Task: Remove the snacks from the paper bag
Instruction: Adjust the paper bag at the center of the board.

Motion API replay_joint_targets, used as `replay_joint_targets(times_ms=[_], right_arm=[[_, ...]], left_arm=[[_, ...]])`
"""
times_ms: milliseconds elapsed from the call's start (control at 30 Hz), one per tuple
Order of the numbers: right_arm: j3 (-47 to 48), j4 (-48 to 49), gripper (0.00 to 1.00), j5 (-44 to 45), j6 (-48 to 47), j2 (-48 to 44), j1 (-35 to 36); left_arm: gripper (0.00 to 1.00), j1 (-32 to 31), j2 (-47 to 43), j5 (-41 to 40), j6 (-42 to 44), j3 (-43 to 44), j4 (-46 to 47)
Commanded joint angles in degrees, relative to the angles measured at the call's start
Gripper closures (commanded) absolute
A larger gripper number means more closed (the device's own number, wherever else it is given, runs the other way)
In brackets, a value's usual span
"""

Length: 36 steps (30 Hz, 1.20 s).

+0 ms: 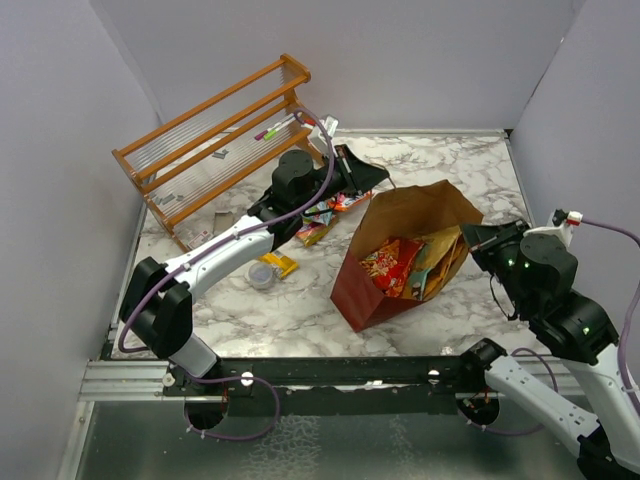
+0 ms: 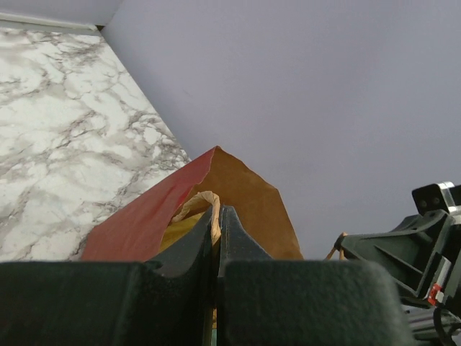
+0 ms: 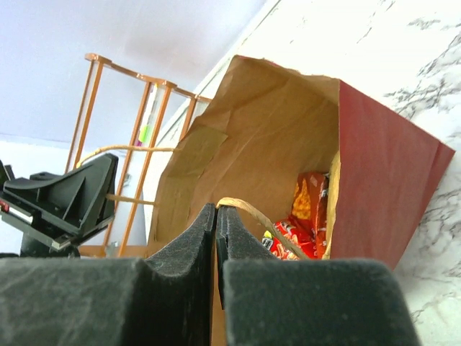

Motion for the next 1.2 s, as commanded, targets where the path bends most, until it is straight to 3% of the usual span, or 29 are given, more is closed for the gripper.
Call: replay_joint_targets(times_ms=[0, 67, 200, 300, 500, 867, 900, 1000, 1033, 1167], right_arm=[[2.52, 1.89, 0.91, 3.44, -4.57, -1.23, 0.07], [0.93, 1.39, 0.74, 0.05, -5.17, -3.17, 0.07], [-1.72, -1.2, 0.54, -5.18, -1.49, -5.8, 0.07], [-4.19, -0.45, 0.48, -6.85, 2.14, -6.99, 0.07], [-9.47, 9.61, 0.47, -10.05, 5.57, -7.31, 0.07], [-7.34, 20.36, 0.52, -6.78, 0.4, 2.46, 0.07], [-6.92, 20.41, 0.55, -5.99, -0.69, 2.99, 0.07], [-5.17, 19.0, 0.87, -1.44, -5.32, 3.92, 0.07], [-4.26, 18.79, 0.93, 1.27, -8.19, 4.42, 0.07], [4.33, 20.4, 0.99, 5.09, -26.15, 11.04, 0.07]], left_arm=[[1.0, 0.09, -5.92, -7.32, -2.19, -2.9, 2.42], [1.0, 0.1, -7.43, -9.58, -3.0, -4.93, 2.6], [1.0, 0.1, -9.12, -12.16, -4.34, -8.38, 3.81], [1.0, 0.08, -9.3, -11.98, -4.38, -8.48, 3.57], [1.0, 0.09, -8.84, -10.59, -4.84, -7.77, 2.91], [1.0, 0.11, -10.26, -10.55, -4.84, -8.56, 2.34], [1.0, 0.09, -10.34, -10.56, -4.88, -8.54, 2.34], [1.0, 0.13, -10.51, -10.54, -5.0, -8.7, 2.27], [1.0, 0.06, -10.6, -10.53, -5.22, -8.94, 2.33], [1.0, 0.0, -9.66, -10.12, -7.67, -9.72, 3.91]])
